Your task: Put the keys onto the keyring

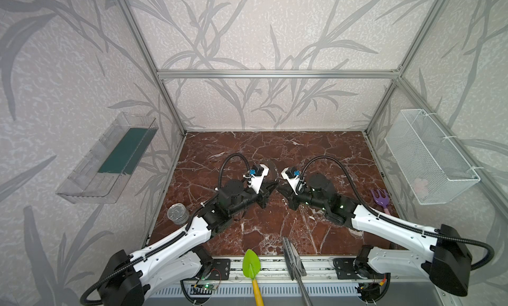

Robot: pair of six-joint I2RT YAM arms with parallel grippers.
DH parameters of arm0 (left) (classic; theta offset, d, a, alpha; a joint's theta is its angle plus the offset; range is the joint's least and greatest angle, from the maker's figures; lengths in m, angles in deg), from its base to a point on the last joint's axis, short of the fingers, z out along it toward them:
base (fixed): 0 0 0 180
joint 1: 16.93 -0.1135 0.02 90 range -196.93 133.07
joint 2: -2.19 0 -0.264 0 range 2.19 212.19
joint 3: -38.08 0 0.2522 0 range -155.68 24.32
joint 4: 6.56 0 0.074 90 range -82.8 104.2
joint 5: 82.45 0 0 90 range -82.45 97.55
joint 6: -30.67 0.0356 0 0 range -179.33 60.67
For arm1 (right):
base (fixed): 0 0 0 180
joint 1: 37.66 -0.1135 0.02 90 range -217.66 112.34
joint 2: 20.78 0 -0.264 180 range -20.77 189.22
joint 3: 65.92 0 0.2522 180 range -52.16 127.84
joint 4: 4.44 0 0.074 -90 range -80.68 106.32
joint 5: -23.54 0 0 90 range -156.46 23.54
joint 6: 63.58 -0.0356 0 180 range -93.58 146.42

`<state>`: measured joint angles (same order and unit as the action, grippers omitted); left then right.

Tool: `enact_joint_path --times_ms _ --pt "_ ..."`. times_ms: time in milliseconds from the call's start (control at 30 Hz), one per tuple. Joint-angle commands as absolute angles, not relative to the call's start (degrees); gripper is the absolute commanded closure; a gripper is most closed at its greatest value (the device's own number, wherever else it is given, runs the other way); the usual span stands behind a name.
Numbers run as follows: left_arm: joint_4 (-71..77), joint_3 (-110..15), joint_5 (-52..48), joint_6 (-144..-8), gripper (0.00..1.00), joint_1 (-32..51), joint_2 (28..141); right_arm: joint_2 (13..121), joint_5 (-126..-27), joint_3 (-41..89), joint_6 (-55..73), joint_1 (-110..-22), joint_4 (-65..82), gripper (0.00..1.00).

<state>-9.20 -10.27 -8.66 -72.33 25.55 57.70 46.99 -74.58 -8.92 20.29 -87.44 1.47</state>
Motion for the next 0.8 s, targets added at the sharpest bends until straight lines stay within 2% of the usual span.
enact_joint_path --times_ms 0,467,500,600,667,767 --pt "-5.44 -12.19 -5.70 -70.23 1.00 22.75 56.27 44.10 -73.33 -8.41 22.54 -87.54 3.79 1.00" --pt "-5.09 -12.42 -9.69 -72.80 1.00 18.50 53.85 43.21 -72.75 -8.57 22.91 -87.53 4.05 1.00" --pt "-5.10 -12.65 -9.69 -72.75 1.00 18.50 53.96 43.21 -73.00 -8.48 22.74 -87.50 4.07 0.96" --pt "-4.34 -13.50 -9.72 -71.94 1.00 18.49 54.29 42.82 -72.34 -8.39 22.64 -87.48 4.53 0.75" --pt "-3.43 -13.90 -9.60 -71.08 1.00 18.50 54.32 42.39 -72.17 -8.39 22.62 -87.35 4.96 0.69" --pt "-2.16 -14.50 -9.52 -69.81 1.00 18.42 54.42 41.44 -71.85 -8.06 22.71 -87.23 5.76 0.65"
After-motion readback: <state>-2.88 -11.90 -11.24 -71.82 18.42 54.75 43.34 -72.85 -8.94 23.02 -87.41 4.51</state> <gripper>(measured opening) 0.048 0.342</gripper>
